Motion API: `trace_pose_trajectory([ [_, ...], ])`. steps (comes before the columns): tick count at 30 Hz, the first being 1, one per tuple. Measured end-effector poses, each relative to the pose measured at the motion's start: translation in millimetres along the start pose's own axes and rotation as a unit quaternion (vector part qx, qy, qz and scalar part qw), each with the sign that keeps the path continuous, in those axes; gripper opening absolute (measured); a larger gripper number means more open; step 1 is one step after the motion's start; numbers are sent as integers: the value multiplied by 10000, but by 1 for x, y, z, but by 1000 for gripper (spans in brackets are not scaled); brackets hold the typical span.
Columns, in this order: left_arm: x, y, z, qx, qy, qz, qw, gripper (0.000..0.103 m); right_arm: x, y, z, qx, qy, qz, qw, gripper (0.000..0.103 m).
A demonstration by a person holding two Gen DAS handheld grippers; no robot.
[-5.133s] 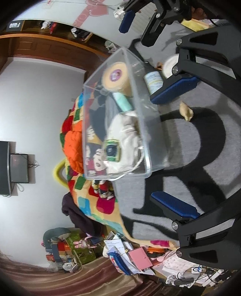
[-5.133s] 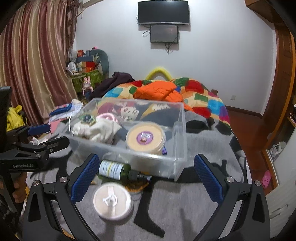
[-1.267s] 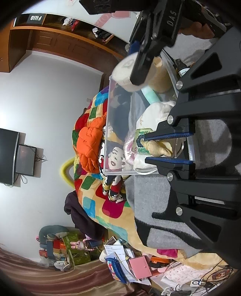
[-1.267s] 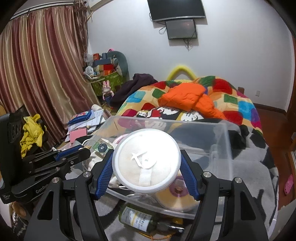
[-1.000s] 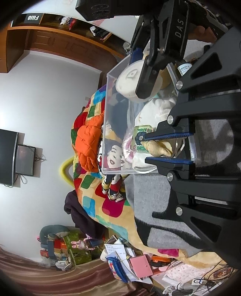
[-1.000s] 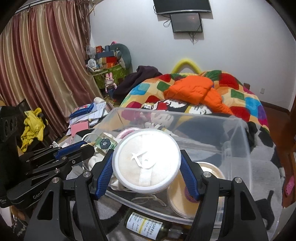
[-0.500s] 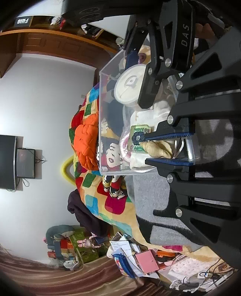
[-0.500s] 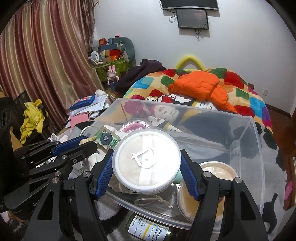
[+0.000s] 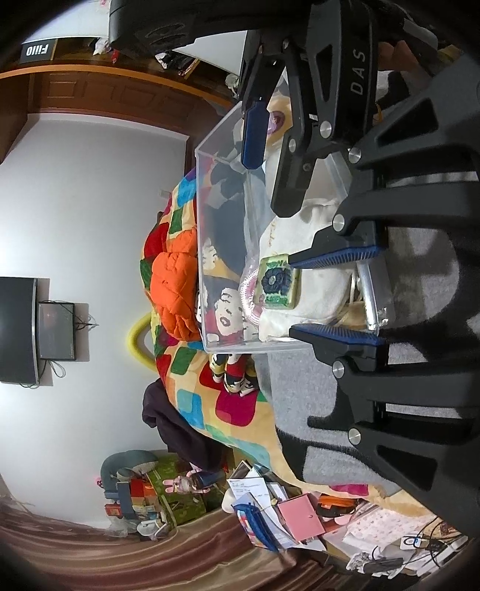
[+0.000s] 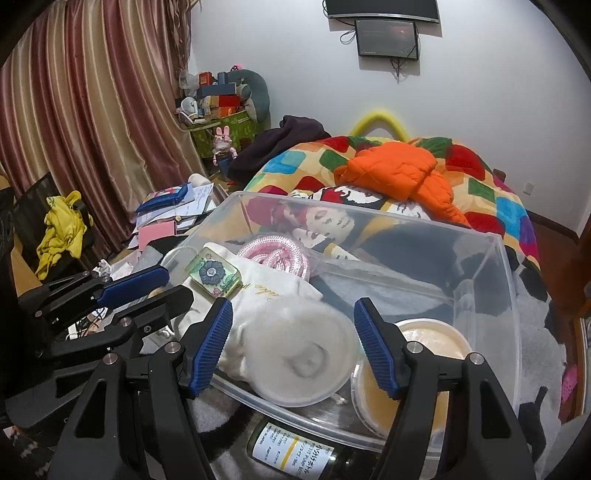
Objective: Organize objects
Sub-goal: 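Release the beige shell into the bin with the left tool while the right releases the white tub, then move both tools open toward the green glass bottle beside the bin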
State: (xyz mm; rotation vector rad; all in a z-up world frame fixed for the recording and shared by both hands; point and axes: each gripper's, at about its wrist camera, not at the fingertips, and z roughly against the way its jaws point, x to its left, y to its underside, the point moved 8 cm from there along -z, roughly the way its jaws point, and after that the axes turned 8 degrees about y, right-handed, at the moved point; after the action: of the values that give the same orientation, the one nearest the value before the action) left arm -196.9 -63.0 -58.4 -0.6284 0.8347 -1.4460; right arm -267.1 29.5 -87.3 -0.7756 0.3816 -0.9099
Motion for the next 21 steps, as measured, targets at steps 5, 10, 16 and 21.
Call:
trace_pose_trajectory([
  [5,-5,-2,6,-65,39,-50,10000,38,-3,0,7,-23,50,-7,10000,65],
  [10,-14,-7,19,-208,95,-132,9997,50,-9,0,22,-132,105,-34,9999,65],
  [16,-26,-10,31,-310,201,-208,9991,59,-21,2,44,-340,273,-133,9990,77],
  [21,-35,-7,36,-295,292,-248,9988,67,-33,8,60,-420,346,-272,9981,79],
])
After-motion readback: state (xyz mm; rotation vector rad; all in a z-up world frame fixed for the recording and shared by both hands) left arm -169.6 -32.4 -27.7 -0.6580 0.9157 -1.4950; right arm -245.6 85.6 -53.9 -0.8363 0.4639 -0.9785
